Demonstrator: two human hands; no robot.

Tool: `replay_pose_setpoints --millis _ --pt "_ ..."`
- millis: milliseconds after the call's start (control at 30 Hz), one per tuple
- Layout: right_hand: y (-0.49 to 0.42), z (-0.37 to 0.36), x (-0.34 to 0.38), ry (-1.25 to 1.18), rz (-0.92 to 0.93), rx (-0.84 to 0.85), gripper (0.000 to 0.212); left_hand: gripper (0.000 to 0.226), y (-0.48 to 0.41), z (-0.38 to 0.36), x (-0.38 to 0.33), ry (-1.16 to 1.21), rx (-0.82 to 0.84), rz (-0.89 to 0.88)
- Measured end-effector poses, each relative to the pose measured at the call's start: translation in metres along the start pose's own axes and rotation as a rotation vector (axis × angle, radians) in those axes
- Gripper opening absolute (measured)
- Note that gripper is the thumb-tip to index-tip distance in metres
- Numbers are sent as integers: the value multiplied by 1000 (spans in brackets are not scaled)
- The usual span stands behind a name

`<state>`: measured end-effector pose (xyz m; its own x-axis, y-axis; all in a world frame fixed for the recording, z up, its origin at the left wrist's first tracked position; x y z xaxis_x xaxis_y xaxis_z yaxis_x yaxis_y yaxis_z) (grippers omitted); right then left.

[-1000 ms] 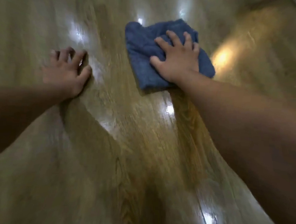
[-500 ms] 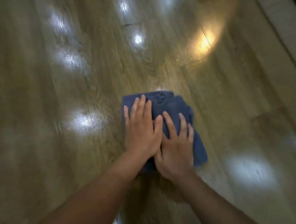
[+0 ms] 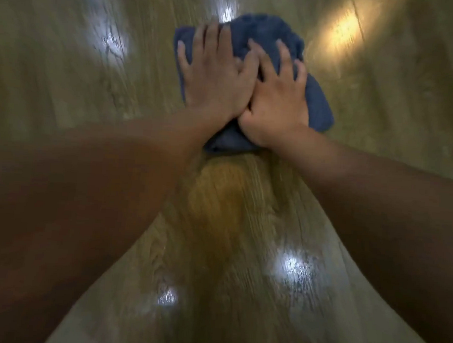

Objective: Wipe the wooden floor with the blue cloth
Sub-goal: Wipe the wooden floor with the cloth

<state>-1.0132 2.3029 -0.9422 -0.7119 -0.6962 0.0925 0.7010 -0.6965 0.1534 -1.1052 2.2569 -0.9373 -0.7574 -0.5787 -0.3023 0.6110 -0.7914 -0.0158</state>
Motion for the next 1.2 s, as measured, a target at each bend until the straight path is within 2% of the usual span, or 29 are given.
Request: replay_pose_setpoints --millis 133,200,333,467,600,767,900,1200 --pt "0 5 0 -33 -4 -75 61 65 3 11 3 5 -175 -10" --pt "1 7 -4 -46 -35 -110 59 57 1 12 1 -3 -213 -4" --pt "8 6 0 -28 -38 -93 61 51 7 13 0 -131 -119 -37" --pt "50 -9 -10 -21 -19 -11 71 60 59 0 -10 -60 -34 -106" --pt "147 -23 -8 -37 -39 7 70 64 149 -5 -25 -44 12 -123" --pt "297 -41 -8 -57 -191 3 70 64 287 -2 -51 28 45 -275" --pt "392 -57 -2 -70 -198 13 68 62 383 -1 -62 51 91 -340" --pt "409 -64 1 16 -206 73 74 65 402 0 -59 62 101 -279"
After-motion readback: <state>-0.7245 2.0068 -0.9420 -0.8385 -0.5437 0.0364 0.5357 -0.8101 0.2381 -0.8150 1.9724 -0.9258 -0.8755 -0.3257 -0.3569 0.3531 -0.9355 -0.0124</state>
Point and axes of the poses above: each hand's wrist, its own y-axis away from the middle knuckle, its own z-axis out of the back of the hand, x = y × z, the point moved 9 cm from there along -y, towards the middle knuckle, and after that the axes turned 13 degrees about -z, right-handed, at the moved point
